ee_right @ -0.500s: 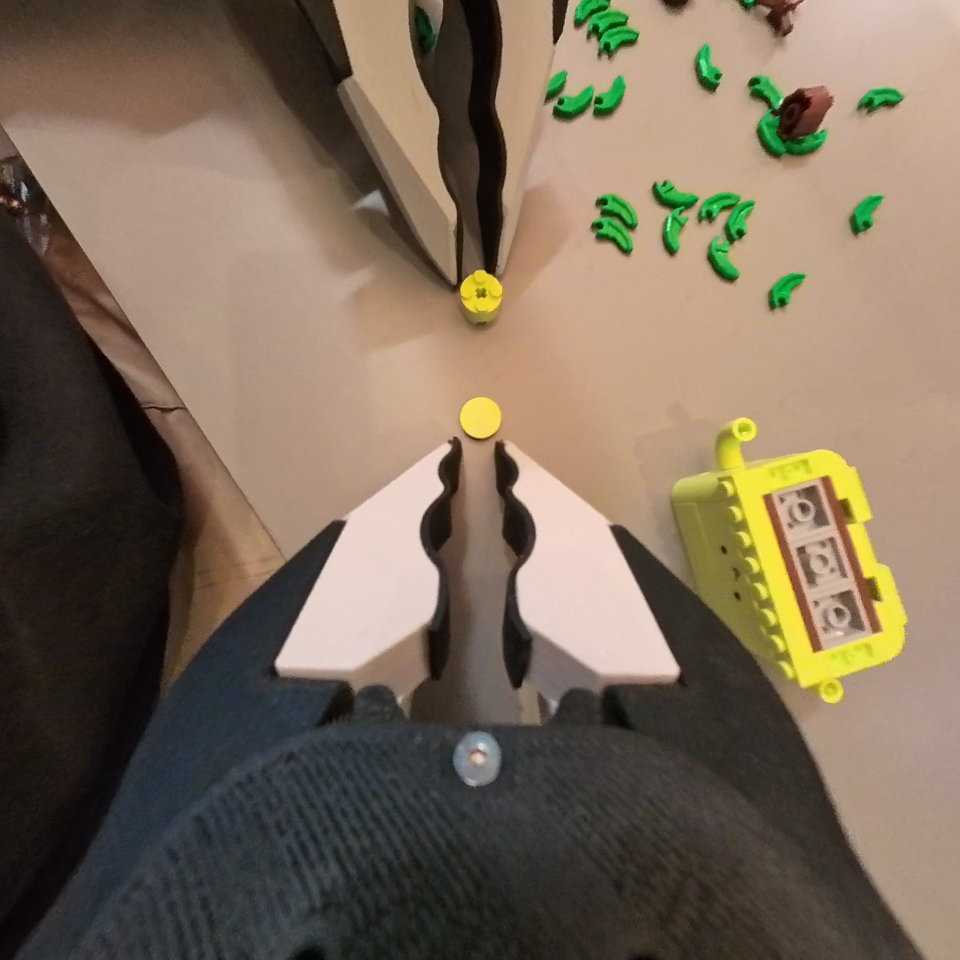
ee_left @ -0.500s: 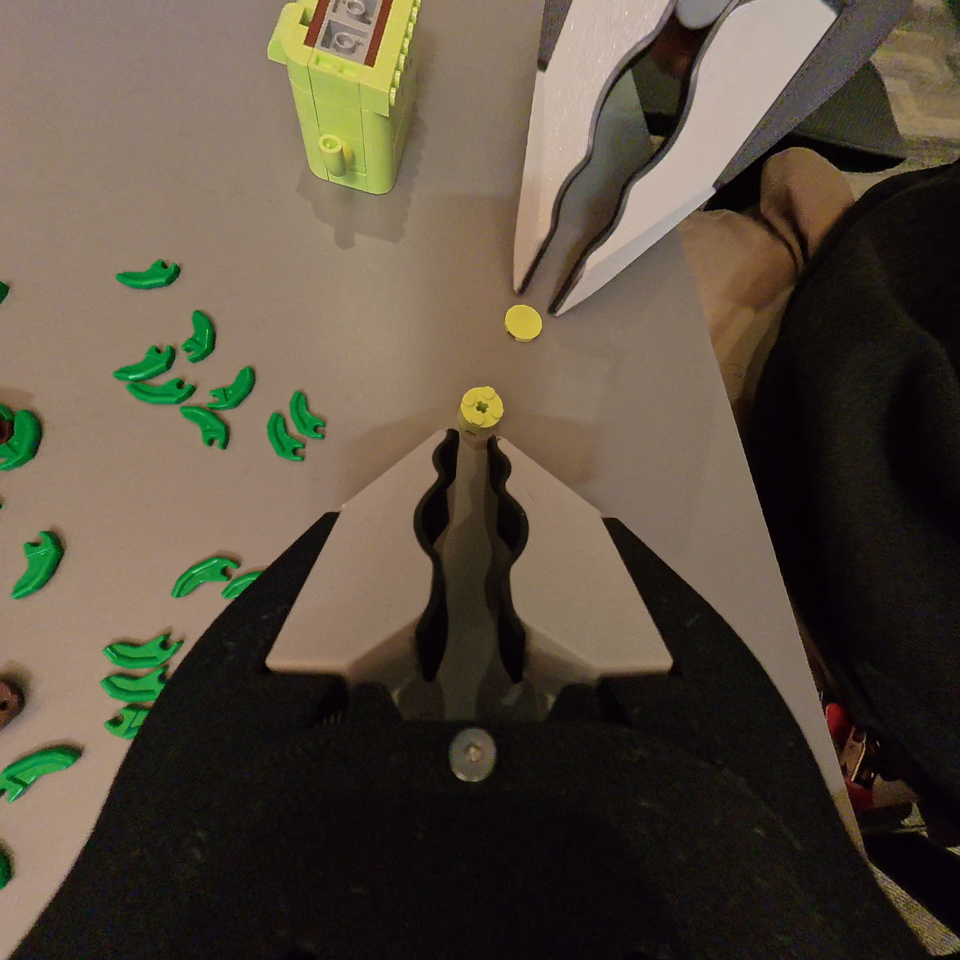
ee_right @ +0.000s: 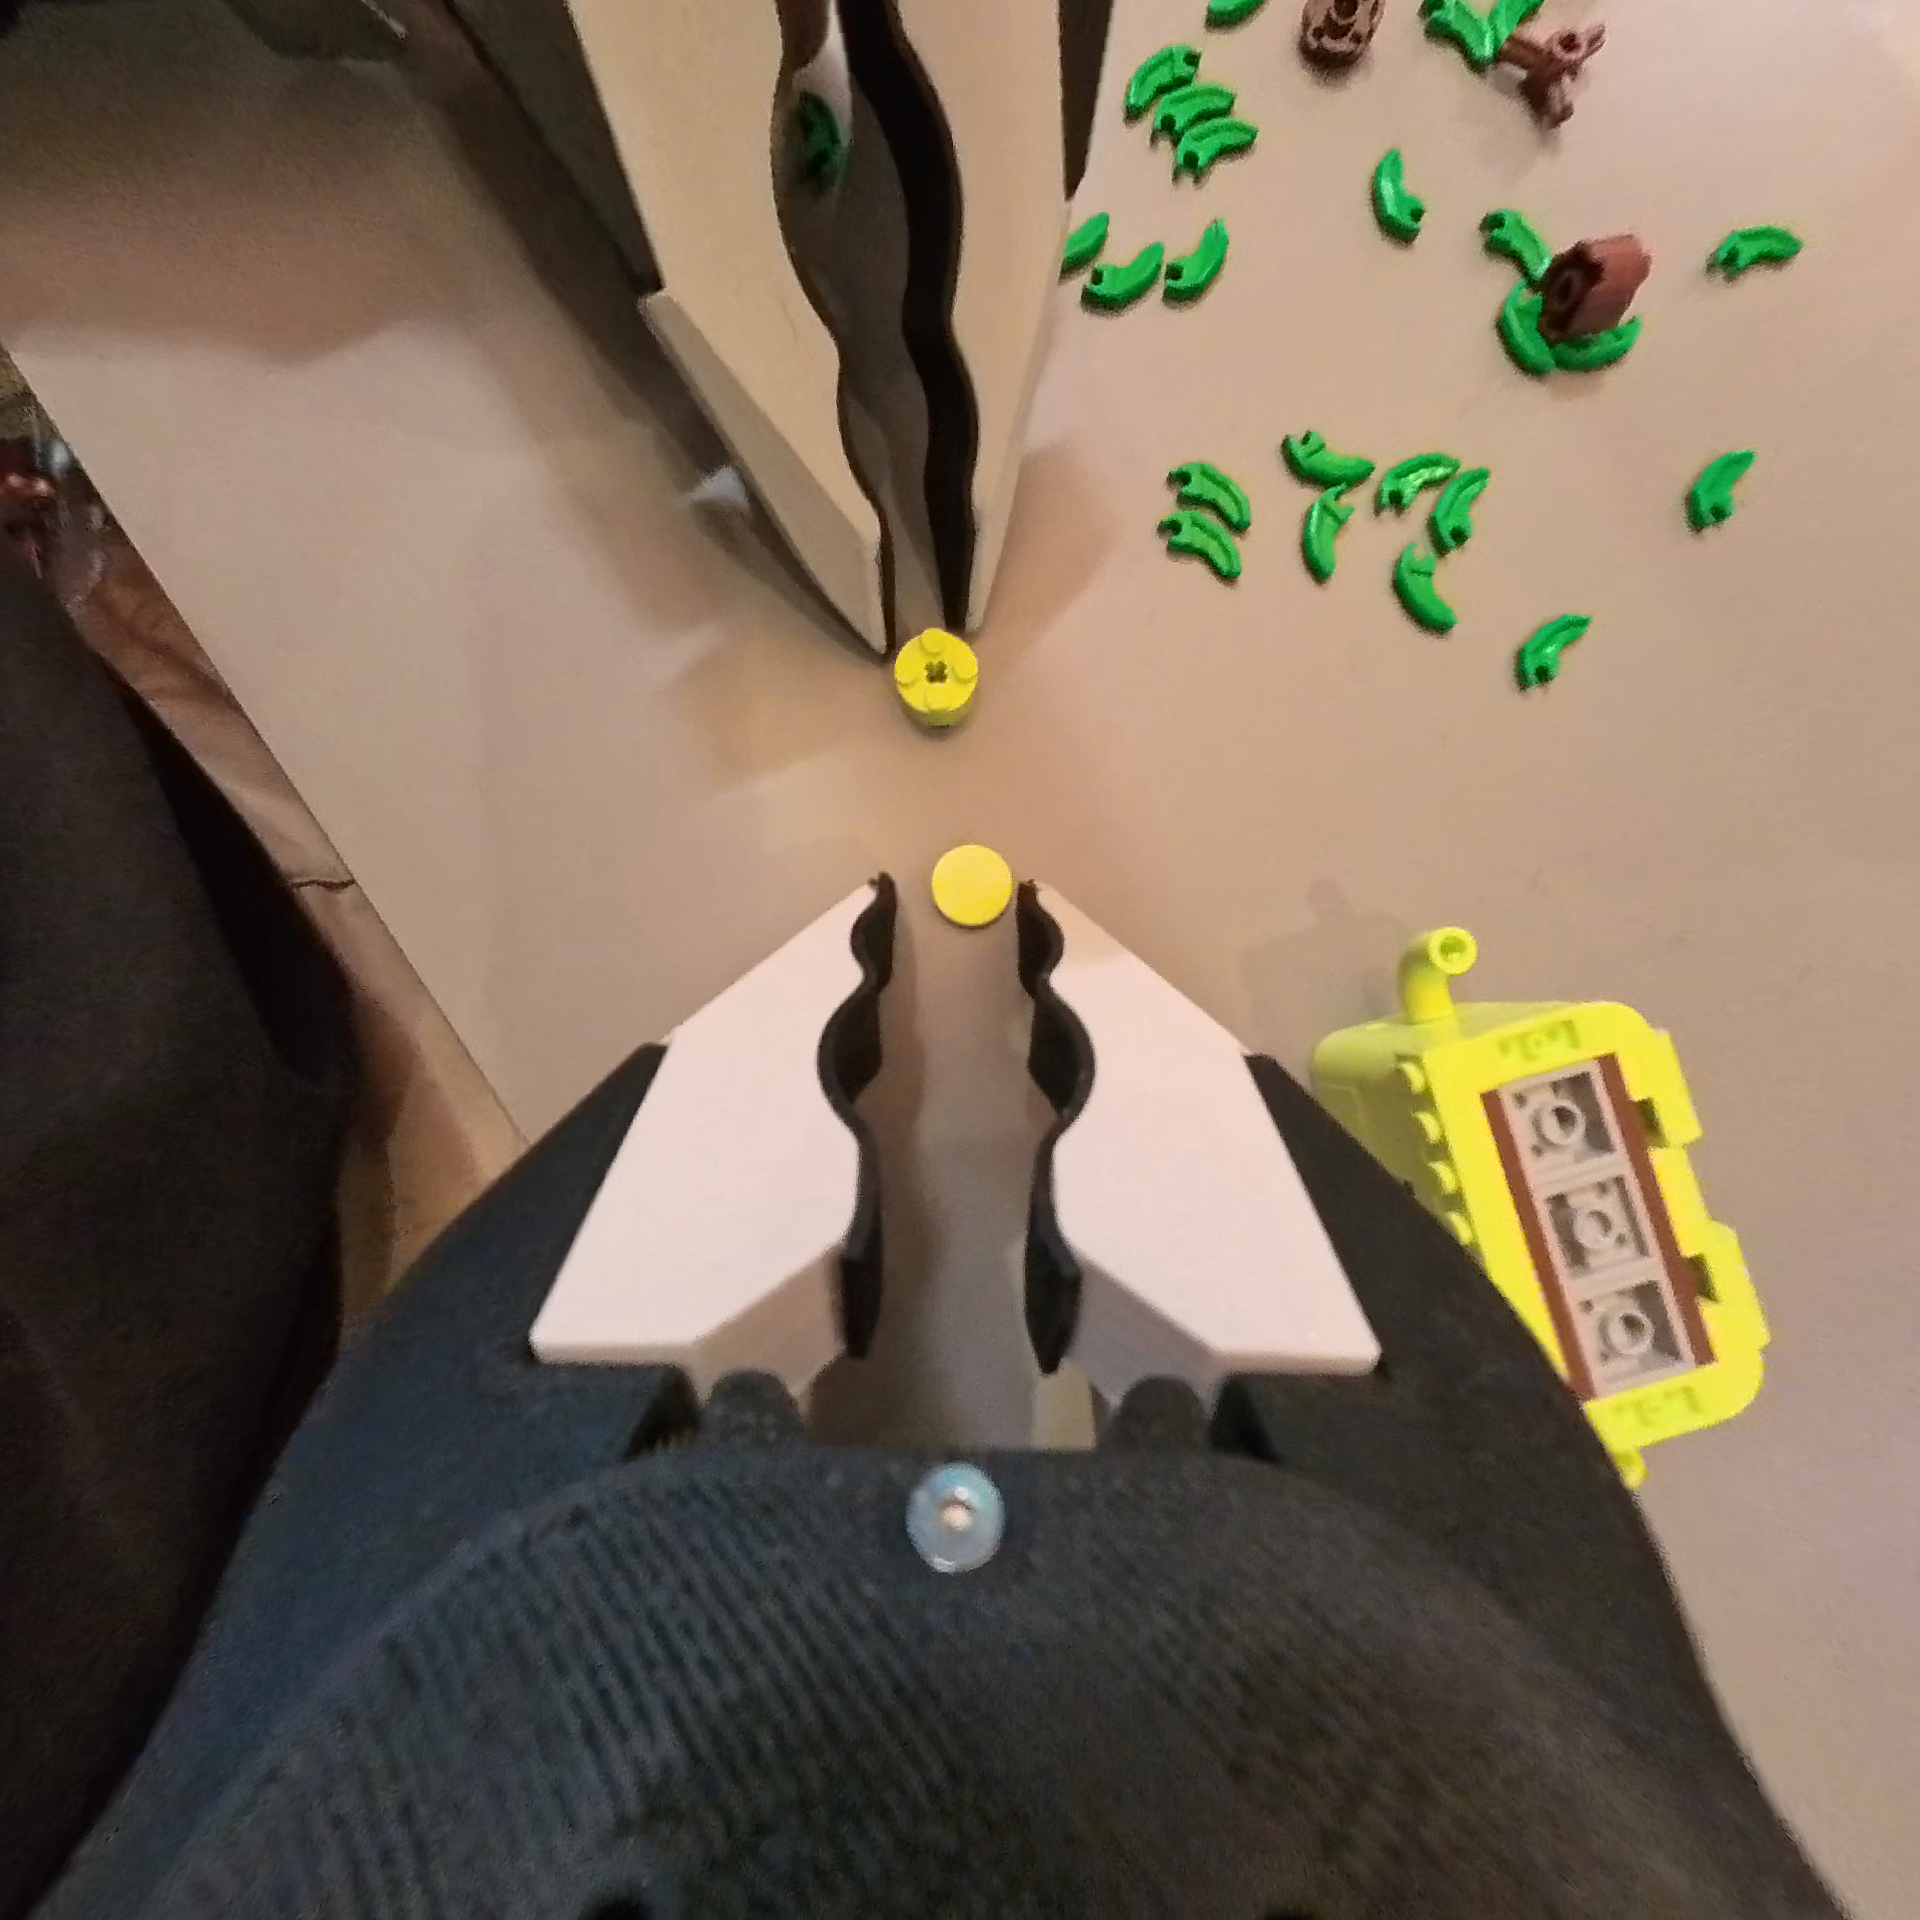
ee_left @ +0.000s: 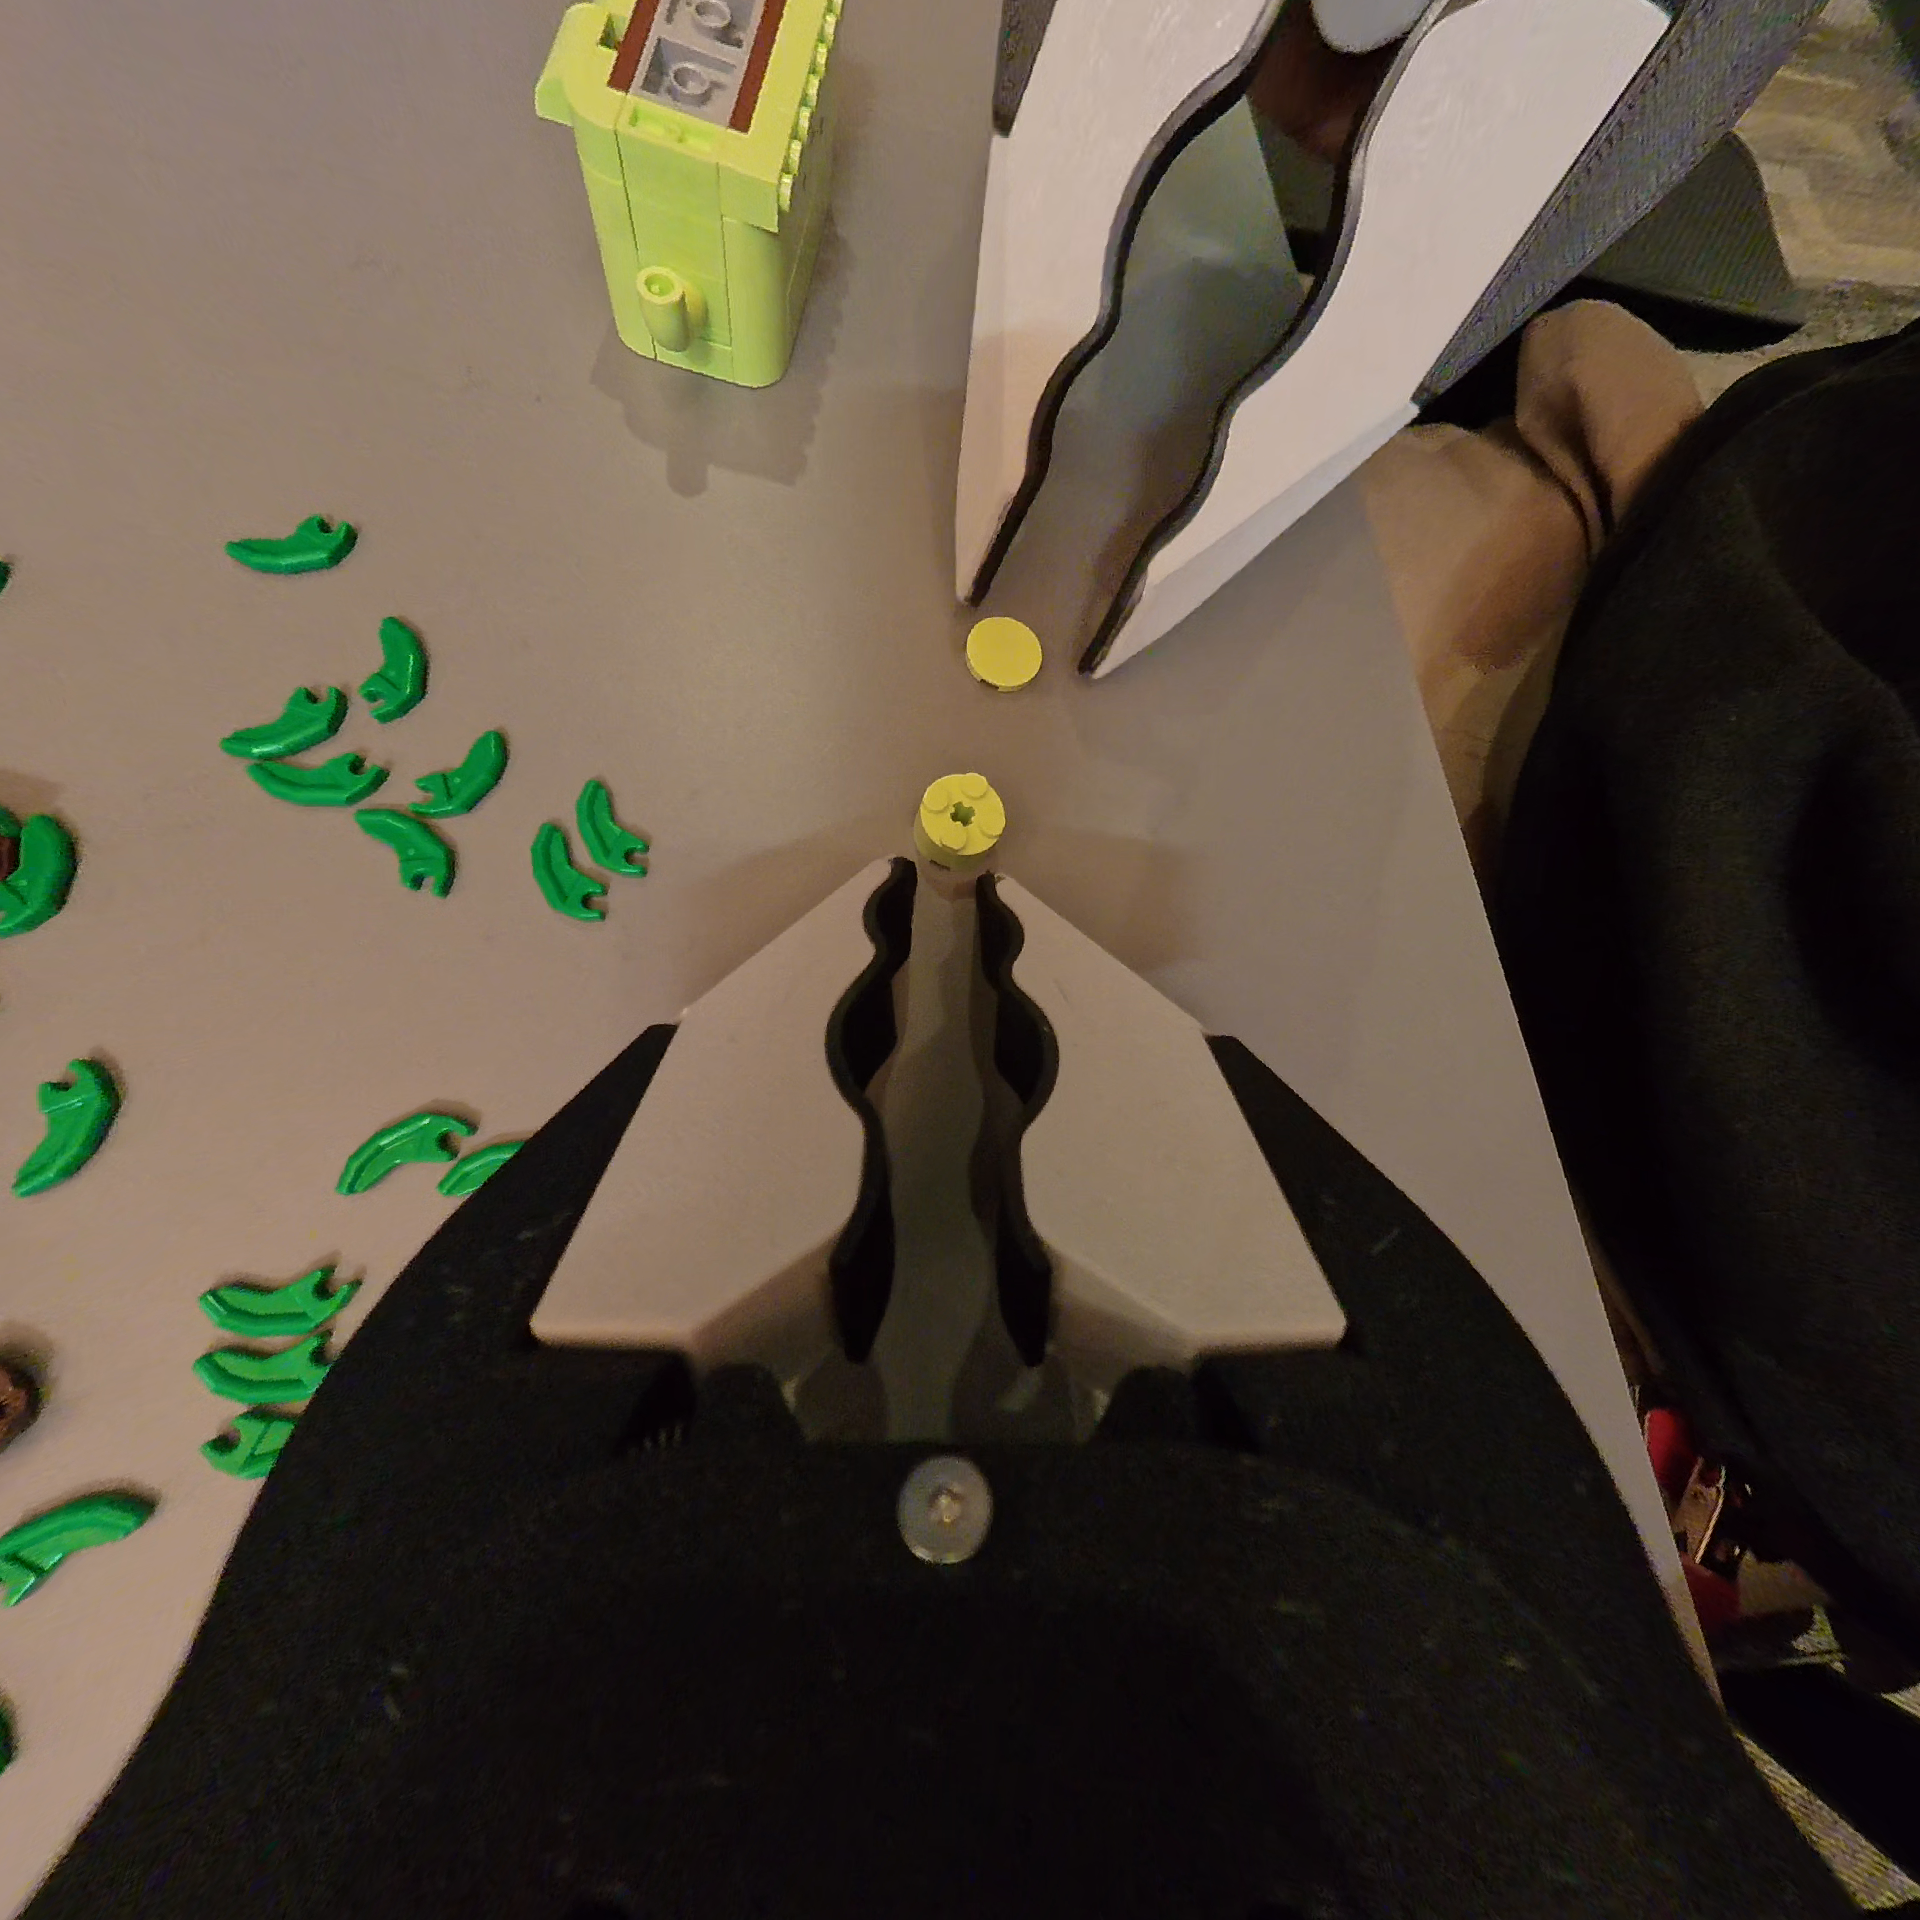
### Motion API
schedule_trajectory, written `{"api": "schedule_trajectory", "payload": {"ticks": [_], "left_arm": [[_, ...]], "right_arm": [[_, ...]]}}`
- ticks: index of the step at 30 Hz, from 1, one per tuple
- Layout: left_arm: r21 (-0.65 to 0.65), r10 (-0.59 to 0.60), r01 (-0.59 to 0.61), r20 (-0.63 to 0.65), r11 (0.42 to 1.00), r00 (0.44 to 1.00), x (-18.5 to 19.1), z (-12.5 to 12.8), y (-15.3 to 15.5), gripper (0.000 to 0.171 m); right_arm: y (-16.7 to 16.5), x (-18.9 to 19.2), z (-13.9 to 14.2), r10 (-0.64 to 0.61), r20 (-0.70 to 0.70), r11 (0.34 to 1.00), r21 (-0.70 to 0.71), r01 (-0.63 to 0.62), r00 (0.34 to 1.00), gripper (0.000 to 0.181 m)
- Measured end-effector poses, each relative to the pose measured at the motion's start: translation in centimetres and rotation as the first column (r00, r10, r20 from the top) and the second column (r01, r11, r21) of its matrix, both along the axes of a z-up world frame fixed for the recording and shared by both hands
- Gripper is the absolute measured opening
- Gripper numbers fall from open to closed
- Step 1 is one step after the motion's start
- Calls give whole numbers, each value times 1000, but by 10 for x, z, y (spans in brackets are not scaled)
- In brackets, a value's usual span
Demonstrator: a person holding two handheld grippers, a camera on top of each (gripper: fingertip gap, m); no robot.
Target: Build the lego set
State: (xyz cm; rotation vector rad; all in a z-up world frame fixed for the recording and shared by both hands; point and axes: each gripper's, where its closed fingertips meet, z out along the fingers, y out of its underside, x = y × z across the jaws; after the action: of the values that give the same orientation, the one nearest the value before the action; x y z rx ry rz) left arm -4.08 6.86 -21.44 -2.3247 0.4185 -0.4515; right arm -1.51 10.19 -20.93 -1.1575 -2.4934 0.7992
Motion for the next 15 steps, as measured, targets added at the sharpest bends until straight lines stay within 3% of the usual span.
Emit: {"api": "schedule_trajectory", "payload": {"ticks": [9, 15], "left_arm": [[0, 0, 0, 1, 1000, 1000, 0, 0, 0, 10], [-1, 3, -3, 1, 1000, 1000, -1, 0, 0, 10]], "right_arm": [[0, -5, -5, -42, 30, 999, -9, 42, 999, 14], [-14, -20, 18, -80, -28, 995, -56, 79, 996, 14]]}}
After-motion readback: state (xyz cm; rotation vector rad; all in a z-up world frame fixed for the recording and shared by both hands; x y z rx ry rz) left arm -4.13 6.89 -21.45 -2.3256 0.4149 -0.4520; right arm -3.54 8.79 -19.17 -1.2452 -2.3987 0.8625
